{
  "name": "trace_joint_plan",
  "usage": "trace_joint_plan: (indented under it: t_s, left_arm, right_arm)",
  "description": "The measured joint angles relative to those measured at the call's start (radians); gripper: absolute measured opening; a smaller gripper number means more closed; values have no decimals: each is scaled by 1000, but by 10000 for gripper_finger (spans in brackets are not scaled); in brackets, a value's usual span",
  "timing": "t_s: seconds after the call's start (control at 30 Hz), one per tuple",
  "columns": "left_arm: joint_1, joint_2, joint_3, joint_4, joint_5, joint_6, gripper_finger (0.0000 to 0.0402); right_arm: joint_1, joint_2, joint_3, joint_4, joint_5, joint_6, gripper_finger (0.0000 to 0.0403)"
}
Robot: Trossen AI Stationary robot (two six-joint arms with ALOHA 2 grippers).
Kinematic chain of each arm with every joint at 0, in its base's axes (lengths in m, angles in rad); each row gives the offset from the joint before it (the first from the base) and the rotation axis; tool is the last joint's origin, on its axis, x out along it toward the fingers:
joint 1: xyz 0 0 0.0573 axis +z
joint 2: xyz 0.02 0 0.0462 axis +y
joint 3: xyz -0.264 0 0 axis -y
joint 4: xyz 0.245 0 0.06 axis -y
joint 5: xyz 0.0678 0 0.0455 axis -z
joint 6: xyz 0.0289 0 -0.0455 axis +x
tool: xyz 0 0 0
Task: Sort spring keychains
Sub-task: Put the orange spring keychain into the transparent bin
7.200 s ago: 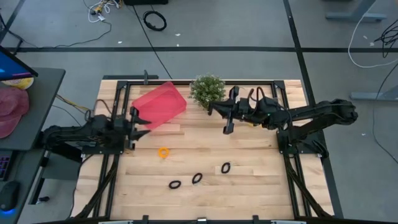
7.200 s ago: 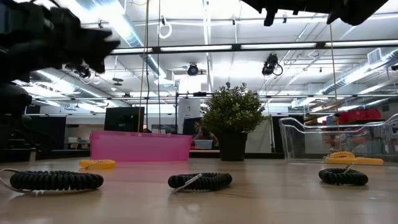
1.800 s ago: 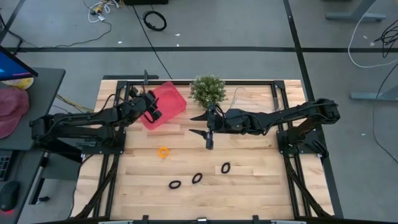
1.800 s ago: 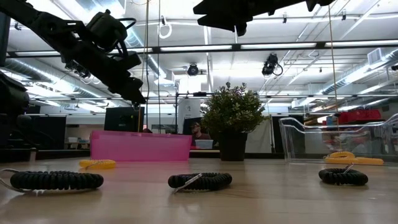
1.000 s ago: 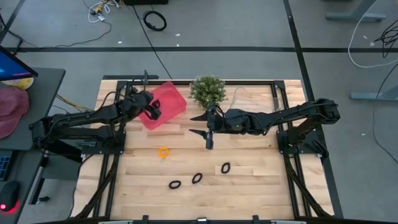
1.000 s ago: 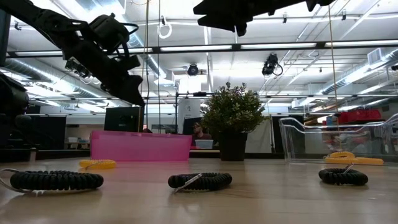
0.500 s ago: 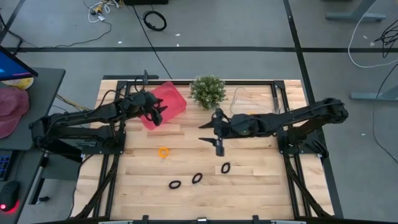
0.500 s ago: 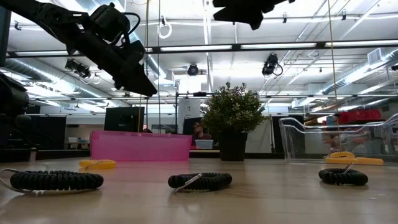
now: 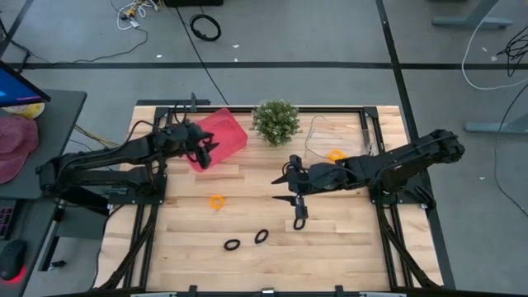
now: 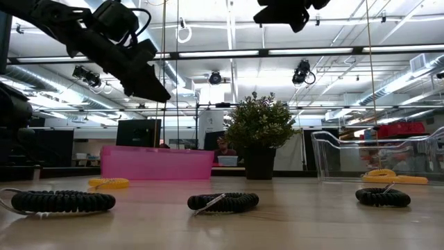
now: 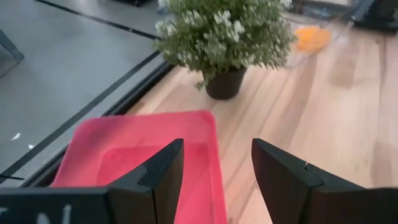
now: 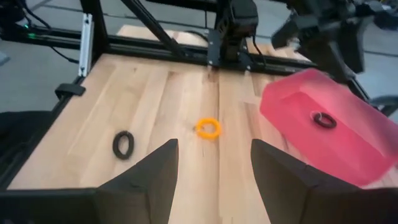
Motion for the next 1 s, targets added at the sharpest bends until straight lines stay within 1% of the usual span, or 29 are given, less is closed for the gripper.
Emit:
trace_joint_plan:
  t_s: [0.07, 0.13, 0.3, 0.37, 0.43, 0.57, 0.7, 0.83, 1.0]
  left_arm:
    - [0, -12, 0, -41, 29, 10, 193]
    - [0, -15, 0, -92, 88, 13, 193]
    - [-1, -10, 0, -202, 342, 25, 193]
    - [-10, 2, 0, -242, 411, 26, 193]
    - [-35, 10, 0, -296, 418, 26, 193]
    - [-102, 61, -1, -361, 371, 25, 193]
    - [-173, 136, -1, -330, 360, 30, 193]
    - [-234, 228, 0, -313, 277, 41, 193]
    - [-295, 338, -1, -297, 287, 44, 193]
  right_arm:
    - [0, -1, 0, -20, 2, 2, 206]
    - [-4, -1, 0, -34, 1, 1, 206]
    - [-18, -1, 0, -39, 2, -14, 206]
    - [-27, -1, 0, -38, 2, -20, 206]
    - [-33, -1, 0, -39, 2, -20, 206]
    - [-44, -1, 0, -41, 2, -16, 206]
    - [-44, -1, 0, -46, 2, -13, 206]
    - [-44, -1, 0, -46, 2, -13, 206]
    - [-44, -1, 0, -46, 2, -13, 206]
